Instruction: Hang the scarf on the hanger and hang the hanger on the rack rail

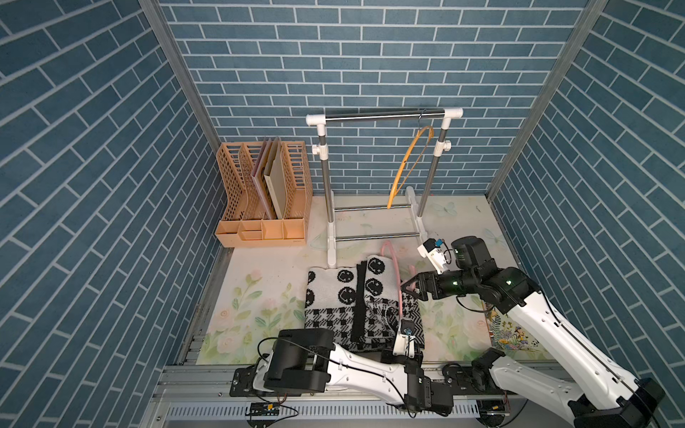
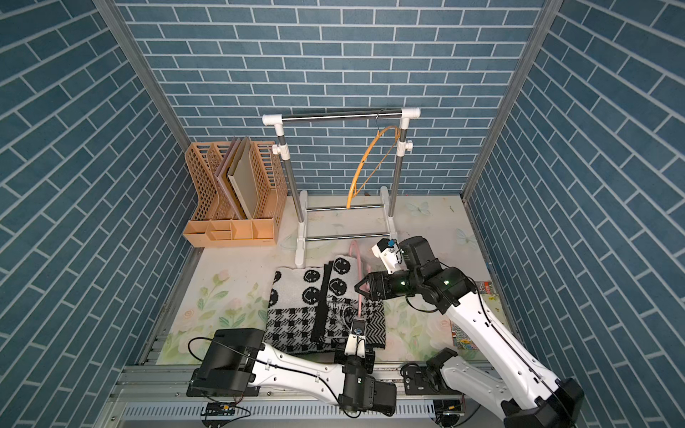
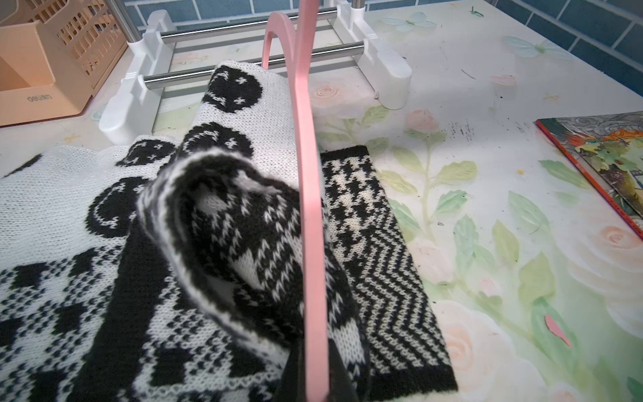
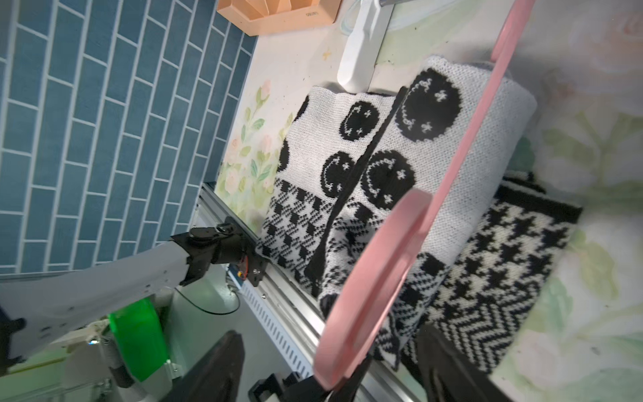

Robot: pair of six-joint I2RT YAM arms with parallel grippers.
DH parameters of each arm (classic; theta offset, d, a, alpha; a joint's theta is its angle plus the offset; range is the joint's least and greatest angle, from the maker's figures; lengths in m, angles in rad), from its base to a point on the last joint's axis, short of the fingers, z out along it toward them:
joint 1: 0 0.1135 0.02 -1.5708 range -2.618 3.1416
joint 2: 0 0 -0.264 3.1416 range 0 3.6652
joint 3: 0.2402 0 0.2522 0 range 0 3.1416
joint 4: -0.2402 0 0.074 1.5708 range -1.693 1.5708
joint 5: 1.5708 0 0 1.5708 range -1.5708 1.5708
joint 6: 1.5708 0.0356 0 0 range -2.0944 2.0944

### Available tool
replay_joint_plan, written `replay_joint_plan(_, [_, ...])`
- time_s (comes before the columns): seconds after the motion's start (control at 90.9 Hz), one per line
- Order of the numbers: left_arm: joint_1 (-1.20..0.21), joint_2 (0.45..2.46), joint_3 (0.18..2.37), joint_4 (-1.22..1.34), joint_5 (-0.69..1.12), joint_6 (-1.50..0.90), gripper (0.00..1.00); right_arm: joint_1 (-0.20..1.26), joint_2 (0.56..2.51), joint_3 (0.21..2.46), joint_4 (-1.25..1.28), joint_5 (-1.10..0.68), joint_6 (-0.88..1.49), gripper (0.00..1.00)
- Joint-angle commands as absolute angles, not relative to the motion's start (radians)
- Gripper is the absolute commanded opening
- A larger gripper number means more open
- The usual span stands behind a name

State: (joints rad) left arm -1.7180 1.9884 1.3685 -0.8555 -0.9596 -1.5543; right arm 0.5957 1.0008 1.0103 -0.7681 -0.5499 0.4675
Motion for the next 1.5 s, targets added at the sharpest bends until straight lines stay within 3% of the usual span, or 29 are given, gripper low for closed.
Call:
replay_joint_plan(0.0, [-1.774, 2.023, 1.367, -0.838, -0.852, -1.562, 0.00, 0.600, 1.039, 1.051, -0.812, -0.494, 0.476, 0.65])
replay_joint_plan(0.11, [-1.773, 2.024, 1.366, -0.837, -0.852, -1.562, 0.00, 0.600, 1.051, 1.075, -0.783, -0.490, 0.504, 0.48])
replay_joint_plan(0.264, [-1.774, 2.025, 1.373, -0.848, -0.849, -1.567, 0.00, 0.600, 1.094, 1.097, -0.842, -0.484, 0.504, 0.11])
replay_joint_plan(0.33, [-1.774, 2.026, 1.402, -0.913, -0.854, -1.602, 0.00, 0.599, 1.096, 1.100, -0.856, -0.473, 0.509, 0.00])
replay_joint_plan(0.352, [-1.774, 2.027, 1.410, -0.927, -0.859, -1.607, 0.02, 0.600, 1.099, 1.103, -0.864, -0.468, 0.512, 0.00])
replay_joint_plan(0.396, [-1.773, 2.026, 1.423, -0.946, -0.866, -1.610, 0.17, 0.600, 1.102, 1.108, -0.870, -0.466, 0.516, 0.00])
replay_joint_plan(0.506, [-1.773, 2.020, 1.463, -0.989, -0.872, -1.611, 0.67, 0.600, 1.112, 1.118, -0.879, -0.460, 0.538, 0.00])
replay_joint_plan(0.605, [-1.777, 1.997, 1.484, -1.009, -0.860, -1.608, 0.83, 0.601, 1.127, 1.126, -0.891, -0.439, 0.545, 0.00])
replay_joint_plan(0.825, [-1.782, 1.853, 1.503, -0.989, -0.820, -1.524, 0.91, 0.600, 1.144, 1.109, -0.905, -0.387, 0.571, 0.00])
replay_joint_plan(1.012, [-1.766, 1.528, 1.334, -0.733, -0.793, -1.362, 0.92, 0.600, 1.143, 1.087, -0.893, -0.389, 0.598, 0.00])
replay_joint_plan(1.287, [-1.424, 0.984, 0.799, -0.341, -0.526, -1.275, 0.93, 0.598, 1.132, 1.044, -0.865, -0.414, 0.609, 0.00])
replay_joint_plan(1.485, [-1.182, 0.931, 0.585, -0.157, -0.255, -1.136, 0.93, 0.598, 1.141, 1.035, -0.859, -0.424, 0.611, 0.00])
